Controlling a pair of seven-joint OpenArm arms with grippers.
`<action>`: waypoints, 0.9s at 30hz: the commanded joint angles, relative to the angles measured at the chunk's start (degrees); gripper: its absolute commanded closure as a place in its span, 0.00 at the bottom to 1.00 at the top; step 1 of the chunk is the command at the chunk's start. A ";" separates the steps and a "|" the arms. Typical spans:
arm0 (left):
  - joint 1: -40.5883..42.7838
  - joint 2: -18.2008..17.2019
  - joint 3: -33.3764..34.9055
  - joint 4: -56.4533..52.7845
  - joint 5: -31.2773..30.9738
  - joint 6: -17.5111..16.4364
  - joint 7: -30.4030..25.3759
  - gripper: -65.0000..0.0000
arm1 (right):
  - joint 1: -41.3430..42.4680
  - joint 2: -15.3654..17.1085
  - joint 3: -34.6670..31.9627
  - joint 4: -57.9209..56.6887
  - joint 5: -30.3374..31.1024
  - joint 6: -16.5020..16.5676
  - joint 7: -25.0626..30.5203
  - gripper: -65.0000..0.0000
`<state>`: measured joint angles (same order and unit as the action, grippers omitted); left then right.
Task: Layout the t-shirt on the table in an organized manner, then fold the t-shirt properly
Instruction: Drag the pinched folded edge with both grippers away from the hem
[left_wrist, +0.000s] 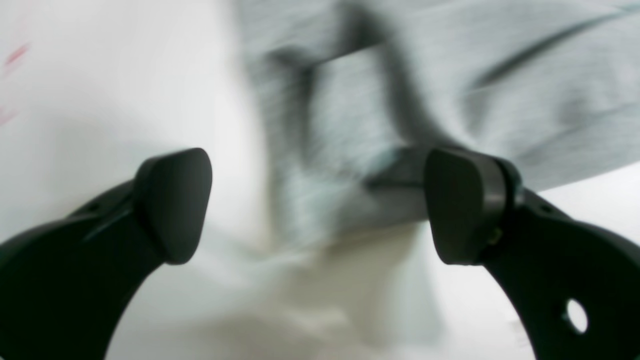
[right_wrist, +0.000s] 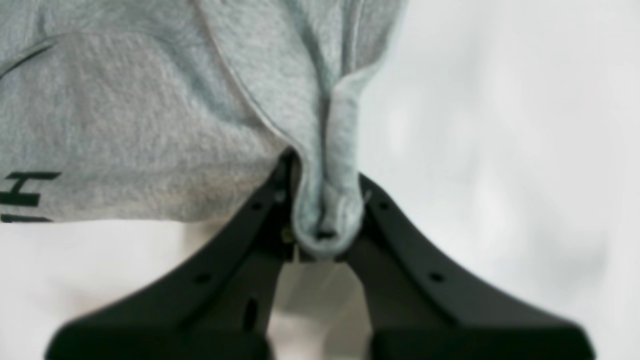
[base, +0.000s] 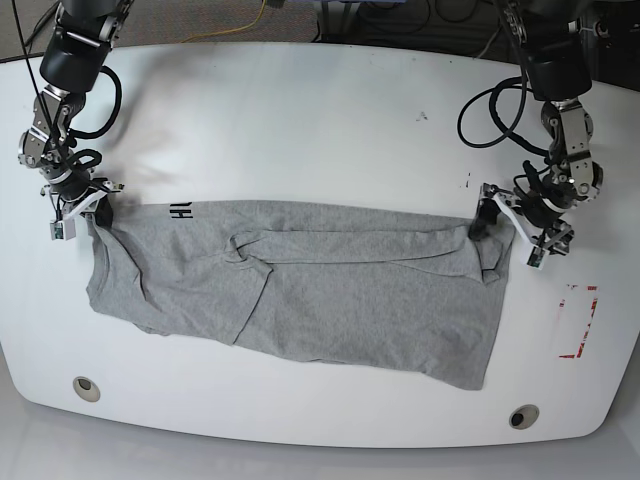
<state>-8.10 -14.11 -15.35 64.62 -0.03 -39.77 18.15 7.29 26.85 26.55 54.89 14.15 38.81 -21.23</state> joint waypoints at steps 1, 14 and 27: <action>-1.09 -0.62 0.81 -0.40 -0.80 -0.23 -1.05 0.00 | 0.93 1.41 0.31 0.80 0.84 0.09 0.79 1.00; -1.18 -0.62 2.12 -4.97 -0.80 -0.23 -1.14 0.00 | 0.93 1.41 0.40 0.89 0.84 0.09 0.71 1.00; -0.74 -0.62 2.04 -5.41 -0.80 -0.23 -1.14 1.00 | 1.02 1.41 0.40 0.97 0.84 0.09 0.62 1.00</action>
<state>-8.73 -14.22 -13.32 59.18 -2.98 -40.40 13.98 7.29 26.85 26.57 54.92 14.15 38.81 -21.26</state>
